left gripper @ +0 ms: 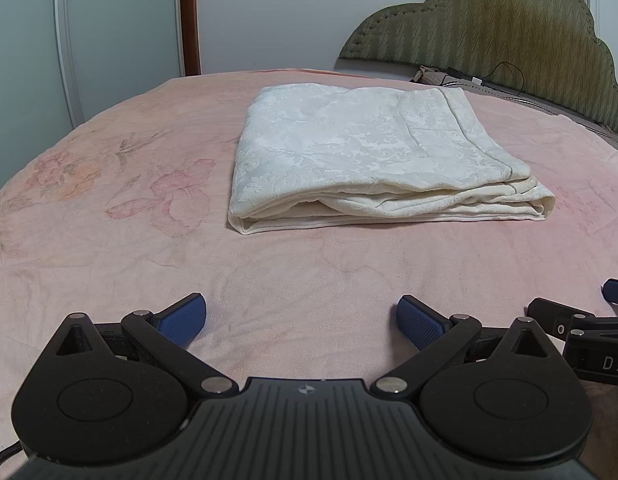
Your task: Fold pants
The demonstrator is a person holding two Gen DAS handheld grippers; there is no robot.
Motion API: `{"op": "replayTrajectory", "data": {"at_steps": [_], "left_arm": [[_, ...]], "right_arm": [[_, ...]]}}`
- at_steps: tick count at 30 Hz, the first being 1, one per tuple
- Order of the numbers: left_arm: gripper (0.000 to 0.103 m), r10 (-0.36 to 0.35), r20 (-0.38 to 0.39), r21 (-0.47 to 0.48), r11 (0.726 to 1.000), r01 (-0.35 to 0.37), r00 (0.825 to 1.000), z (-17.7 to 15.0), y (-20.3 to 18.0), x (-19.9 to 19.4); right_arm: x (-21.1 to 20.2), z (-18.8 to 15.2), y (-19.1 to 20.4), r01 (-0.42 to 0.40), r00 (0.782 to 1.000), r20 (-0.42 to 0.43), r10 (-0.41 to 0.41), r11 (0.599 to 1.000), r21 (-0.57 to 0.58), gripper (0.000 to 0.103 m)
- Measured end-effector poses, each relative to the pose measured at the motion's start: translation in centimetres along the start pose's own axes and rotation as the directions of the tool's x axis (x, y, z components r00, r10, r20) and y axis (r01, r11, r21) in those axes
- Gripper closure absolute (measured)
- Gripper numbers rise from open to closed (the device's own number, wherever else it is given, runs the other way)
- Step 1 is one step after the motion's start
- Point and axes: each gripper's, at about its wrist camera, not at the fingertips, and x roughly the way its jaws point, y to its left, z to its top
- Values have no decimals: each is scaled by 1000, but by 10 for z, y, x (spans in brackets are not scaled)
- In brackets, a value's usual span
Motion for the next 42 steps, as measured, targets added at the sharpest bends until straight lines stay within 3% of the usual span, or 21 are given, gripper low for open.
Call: {"op": "replayTrajectory", "data": {"at_steps": [15,21,24,34,42], "left_arm": [[0,4,2,2,1000,-4,1000,0,-1,-1],[0,119,78,25,992,-122,990,4,-6,-20],[0,117,50,72,990,-121,992,6,-10,-16],[0,103,61,-30,994,-101,993,-1,2,-20],[1,93,63,16,995,-94,994,-3,-5,-19]], "right_arm": [[0,0,0,0,1000,0,0,1000,0,0],[0,0,0,0,1000,0,0,1000,0,0],[0,0,0,0,1000,0,0,1000,0,0],[0,0,0,0,1000,0,0,1000,0,0],[0,0,0,0,1000,0,0,1000,0,0]]}}
